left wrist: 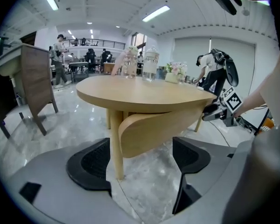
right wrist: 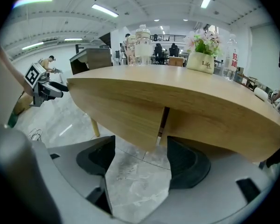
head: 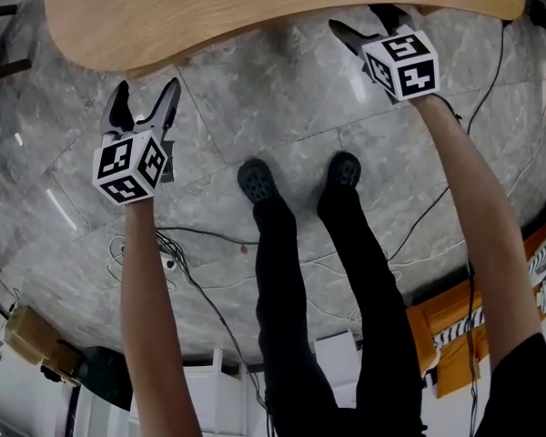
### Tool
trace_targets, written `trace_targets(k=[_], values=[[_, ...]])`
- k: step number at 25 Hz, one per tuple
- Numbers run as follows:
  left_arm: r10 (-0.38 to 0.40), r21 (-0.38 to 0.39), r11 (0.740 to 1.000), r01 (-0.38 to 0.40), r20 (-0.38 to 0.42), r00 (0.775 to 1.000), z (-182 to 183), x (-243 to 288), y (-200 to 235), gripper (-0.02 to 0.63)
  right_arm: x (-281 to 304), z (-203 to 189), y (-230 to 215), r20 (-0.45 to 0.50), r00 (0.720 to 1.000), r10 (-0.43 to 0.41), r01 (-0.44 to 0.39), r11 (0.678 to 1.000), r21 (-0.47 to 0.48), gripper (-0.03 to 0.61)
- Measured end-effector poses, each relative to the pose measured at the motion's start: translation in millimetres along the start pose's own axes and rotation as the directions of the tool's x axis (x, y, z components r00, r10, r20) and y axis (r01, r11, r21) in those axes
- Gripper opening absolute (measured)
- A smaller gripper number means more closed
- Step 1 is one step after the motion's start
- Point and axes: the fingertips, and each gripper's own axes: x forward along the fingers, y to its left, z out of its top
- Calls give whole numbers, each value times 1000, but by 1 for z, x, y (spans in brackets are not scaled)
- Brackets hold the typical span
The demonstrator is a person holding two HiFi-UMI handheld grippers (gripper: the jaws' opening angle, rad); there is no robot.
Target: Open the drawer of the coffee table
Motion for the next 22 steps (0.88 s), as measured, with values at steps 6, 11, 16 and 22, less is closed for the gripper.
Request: trace_targets(k=[6,11,16,22], values=[[-13,30,999,14,-22,1000,3,12,2,411,4,-1,-1,-8,1000,2,-2,1000,-26,291],[-53,78,995,56,-44,998,7,15,-8,411,6,0,1,-12,999,33,-33,999,-40,291],[-43,45,998,45,-43,998,8,15,-8,411,7,3,11,-5,997,83,-83,997,1,290],[-19,76,997,23,-52,998,6,14,-8,410,5,5,12,-14,996,87,-87,996,23,290]])
